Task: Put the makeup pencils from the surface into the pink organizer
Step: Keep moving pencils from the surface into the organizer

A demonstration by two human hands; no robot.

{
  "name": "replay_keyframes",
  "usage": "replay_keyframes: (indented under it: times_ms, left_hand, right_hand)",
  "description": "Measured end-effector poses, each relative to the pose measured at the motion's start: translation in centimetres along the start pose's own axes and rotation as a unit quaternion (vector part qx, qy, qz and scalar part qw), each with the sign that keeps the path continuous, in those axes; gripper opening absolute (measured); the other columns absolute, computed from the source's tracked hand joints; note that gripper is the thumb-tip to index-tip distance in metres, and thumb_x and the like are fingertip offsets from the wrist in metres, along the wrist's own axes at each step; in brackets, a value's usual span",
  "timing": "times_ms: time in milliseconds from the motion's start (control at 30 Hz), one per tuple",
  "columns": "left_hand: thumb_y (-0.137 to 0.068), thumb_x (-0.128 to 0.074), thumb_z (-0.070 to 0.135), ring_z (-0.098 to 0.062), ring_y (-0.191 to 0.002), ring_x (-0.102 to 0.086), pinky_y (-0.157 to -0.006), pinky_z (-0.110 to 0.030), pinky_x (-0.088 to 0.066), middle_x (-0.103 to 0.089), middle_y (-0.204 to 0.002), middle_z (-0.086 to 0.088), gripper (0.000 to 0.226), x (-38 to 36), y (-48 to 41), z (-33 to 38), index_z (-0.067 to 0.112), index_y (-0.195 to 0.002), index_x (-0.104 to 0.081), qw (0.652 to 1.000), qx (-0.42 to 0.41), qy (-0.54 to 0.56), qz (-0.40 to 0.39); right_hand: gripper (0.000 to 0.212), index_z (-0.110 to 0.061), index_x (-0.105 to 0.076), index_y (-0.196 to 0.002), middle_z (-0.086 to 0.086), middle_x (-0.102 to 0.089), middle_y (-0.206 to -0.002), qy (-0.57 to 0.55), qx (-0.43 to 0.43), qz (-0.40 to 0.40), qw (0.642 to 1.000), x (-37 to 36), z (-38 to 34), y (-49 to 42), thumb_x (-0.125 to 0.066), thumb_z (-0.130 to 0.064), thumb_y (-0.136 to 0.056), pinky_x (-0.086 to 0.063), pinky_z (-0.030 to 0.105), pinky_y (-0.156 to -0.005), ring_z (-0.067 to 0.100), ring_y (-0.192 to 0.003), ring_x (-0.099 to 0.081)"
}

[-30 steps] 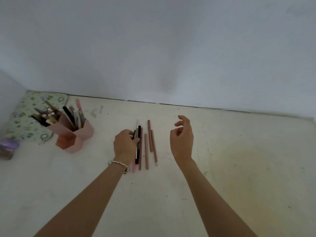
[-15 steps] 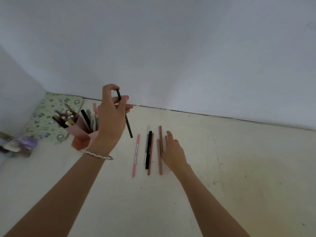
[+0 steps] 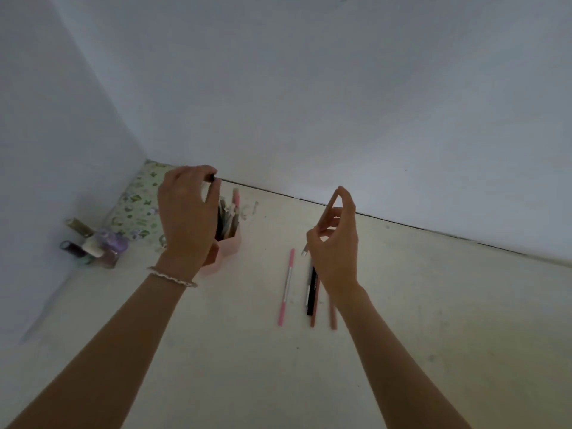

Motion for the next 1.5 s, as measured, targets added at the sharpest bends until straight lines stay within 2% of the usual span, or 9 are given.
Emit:
replay_keyframes:
  times_ms: [167, 300, 567, 700, 900, 1033, 1167, 1333, 1500]
  left_hand:
    - [-0.087, -0.062, 0.03, -0.034, -0.137, -0.038, -0.109, -0.046, -0.027, -0.049, -0.144, -0.012, 0.037, 0.0, 0.9, -1.4, 0.016, -0.12, -0.068, 0.989, -0.03, -0.143, -0.032]
    - [-0.085, -0.056, 0.018, -0.031, -0.13, -0.045, -0.105, -0.044, -0.034, -0.055, -0.134, -0.009, 0.04, 3.7, -0.4, -2.1, 0.015, -0.124, -0.062, 0.996, -0.03, -0.072, 0.048]
    - [-0.08, -0.052, 0.007, -0.028, -0.114, -0.052, -0.098, -0.037, -0.038, -0.064, -0.115, -0.007, 0.035, 6.2, -0.1, -4.5, 0.011, -0.113, -0.064, 1.0, 0.01, 0.008, 0.025]
    - [-0.08, -0.052, 0.005, -0.027, -0.11, -0.053, -0.097, -0.037, -0.041, -0.065, -0.11, -0.008, 0.033, 5.7, 0.9, -4.6, 0.009, -0.109, -0.066, 1.0, 0.022, 0.021, 0.004]
    - [-0.083, -0.051, -0.001, -0.015, -0.088, -0.054, -0.08, -0.024, -0.048, -0.062, -0.097, -0.006, 0.022, 5.3, 2.7, 0.7, 0.006, -0.099, -0.064, 0.991, -0.02, 0.124, 0.046]
    - [-0.089, -0.049, 0.01, -0.001, -0.075, -0.051, -0.07, -0.013, -0.052, -0.061, -0.092, 0.003, 0.019, -0.8, 8.5, 8.3, 0.011, -0.099, -0.064, 0.971, -0.134, 0.153, -0.127]
    - [-0.097, -0.044, 0.017, -0.014, -0.096, -0.06, -0.082, -0.025, -0.052, -0.058, -0.115, 0.0, 0.033, -11.0, 14.6, 7.7, 0.02, -0.13, -0.05, 0.932, -0.03, -0.022, -0.36]
    - [-0.103, -0.035, 0.014, -0.022, -0.104, -0.062, -0.082, -0.028, -0.05, -0.053, -0.123, -0.008, 0.039, -15.3, 16.9, 6.3, 0.013, -0.141, -0.035, 0.897, 0.015, -0.164, -0.41]
    - [-0.091, -0.055, 0.011, -0.03, -0.088, -0.061, -0.074, -0.037, -0.05, -0.058, -0.106, -0.016, 0.068, -15.0, 13.6, 7.6, 0.017, -0.151, -0.024, 0.909, 0.115, 0.059, -0.397]
  right_hand:
    - [0.076, -0.031, -0.033, -0.142, -0.007, -0.056, -0.097, -0.04, 0.026, 0.002, 0.999, -2.6, -1.7, 1.1, -0.062, 0.003, -0.081, -0.053, 0.014, -0.066, 0.004, -0.082, -0.061]
    - [0.077, -0.038, -0.033, -0.138, -0.015, -0.055, -0.099, -0.092, 0.1, 0.004, 0.991, -6.5, -5.3, 1.7, -0.062, 0.002, -0.08, -0.055, 0.019, -0.077, 0.015, -0.089, -0.063]
    - [0.047, -0.022, -0.039, -0.136, 0.002, -0.061, -0.104, -0.023, 0.117, -0.05, 0.992, -13.3, -4.9, 2.0, -0.055, -0.008, -0.095, -0.056, 0.03, -0.082, 0.011, -0.09, -0.062]
    - [0.022, -0.003, -0.067, -0.099, 0.01, -0.062, -0.096, 0.122, 0.237, -0.059, 0.962, -14.2, -6.1, 3.0, -0.05, -0.015, -0.094, -0.051, 0.043, -0.076, 0.024, -0.087, -0.058]
    - [0.028, -0.011, -0.058, -0.118, 0.003, -0.059, -0.107, 0.031, 0.198, 0.091, 0.975, -6.9, -7.0, 0.9, -0.045, -0.016, -0.094, -0.047, 0.023, -0.081, 0.014, -0.088, -0.055]
    - [0.032, -0.012, -0.058, -0.115, -0.003, -0.058, -0.102, -0.005, 0.121, 0.181, 0.976, 0.1, -5.2, -1.4, -0.046, -0.001, -0.087, -0.04, 0.011, -0.072, 0.004, -0.079, -0.051]
    - [0.037, -0.014, -0.059, -0.111, -0.006, -0.059, -0.1, 0.019, 0.075, 0.19, 0.979, 4.8, -2.3, -1.5, -0.044, 0.003, -0.082, -0.039, 0.01, -0.071, 0.003, -0.074, -0.05]
    - [0.038, -0.025, -0.059, -0.106, -0.007, -0.061, -0.096, 0.061, 0.012, 0.167, 0.984, 9.0, 2.7, -0.3, -0.044, 0.003, -0.084, -0.039, 0.007, -0.066, 0.002, -0.069, -0.05]
    - [0.028, -0.017, -0.059, -0.113, -0.004, -0.062, -0.091, 0.133, -0.104, 0.069, 0.983, 9.2, 8.3, -0.1, -0.047, -0.004, -0.091, -0.045, 0.024, -0.068, 0.011, -0.07, -0.054]
Point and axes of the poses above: each hand's wrist, its own y-axis away from the middle knuckle, its own x-axis out of the back of the hand, z = x × y, the point moved 9 cm from there along -y, towards the middle knuckle
